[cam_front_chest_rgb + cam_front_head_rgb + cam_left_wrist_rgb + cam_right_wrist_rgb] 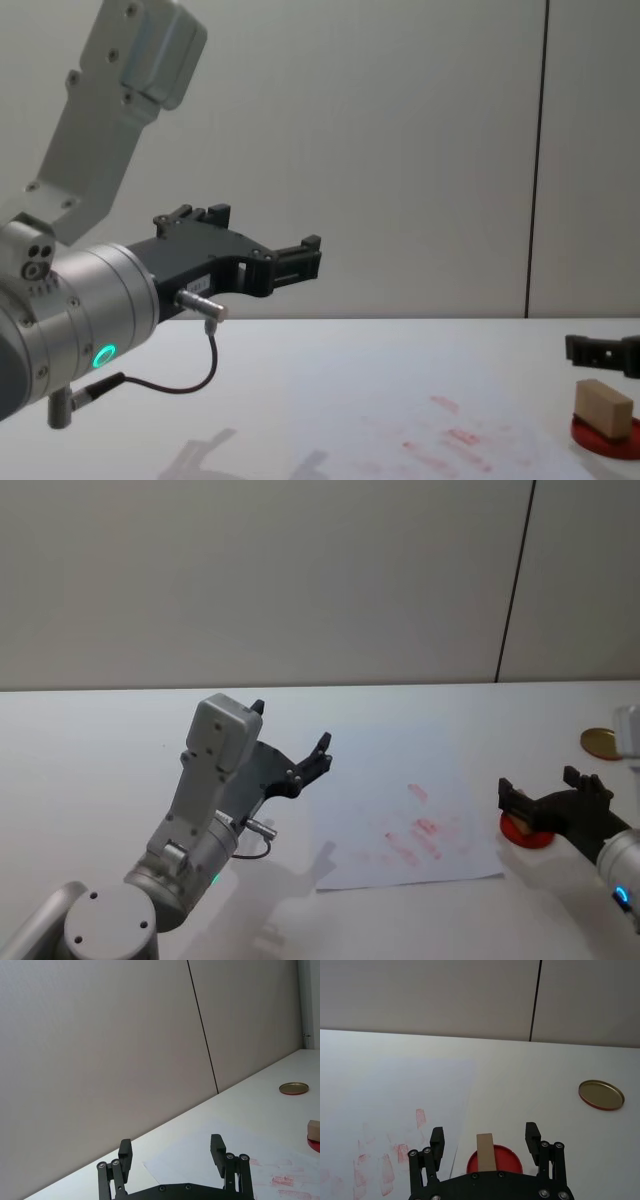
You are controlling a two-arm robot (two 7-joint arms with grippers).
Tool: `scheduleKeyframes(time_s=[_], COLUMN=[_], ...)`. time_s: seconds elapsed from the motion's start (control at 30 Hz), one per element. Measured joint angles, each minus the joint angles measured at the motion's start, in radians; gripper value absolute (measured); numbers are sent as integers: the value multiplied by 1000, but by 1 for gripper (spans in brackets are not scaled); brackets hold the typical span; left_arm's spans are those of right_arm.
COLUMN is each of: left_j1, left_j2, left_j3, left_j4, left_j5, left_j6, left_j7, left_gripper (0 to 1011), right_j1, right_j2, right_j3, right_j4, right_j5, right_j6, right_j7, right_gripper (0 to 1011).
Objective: Use the one hand to pick up the stamp and affix it onto the A4 paper.
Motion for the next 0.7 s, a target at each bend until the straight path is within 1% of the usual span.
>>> scheduleKeyframes(time_s=[0.13, 0.2, 0.33, 0.57, 0.63, 0.7], left_j1=[0, 0, 0, 0, 0, 0], left_j2=[0, 0, 0, 0, 0, 0], left_j3=[0, 0, 0, 0, 0, 0], left_j4=[0, 0, 0, 0, 0, 0], left_j5=[0, 0, 0, 0, 0, 0], left_j6=[0, 0, 0, 0, 0, 0], left_j7=[0, 0, 0, 0, 0, 0], left_gripper=[993, 993, 993, 993, 993, 993], right_j1=[10, 12, 20, 32, 37, 41], right_j2=[-7, -8, -15, -22, -26, -29], right_j3=[-2, -2, -3, -5, -7, -8], right_j4=[8, 9, 16, 33, 42, 52], right_j5=[-6, -6, -11, -18, -22, -26], right_j6=[29, 34, 59, 85, 89, 92], right_j7=[-7, -8, -14, -16, -15, -15], right_gripper=[1001, 1001, 994, 834, 763, 731])
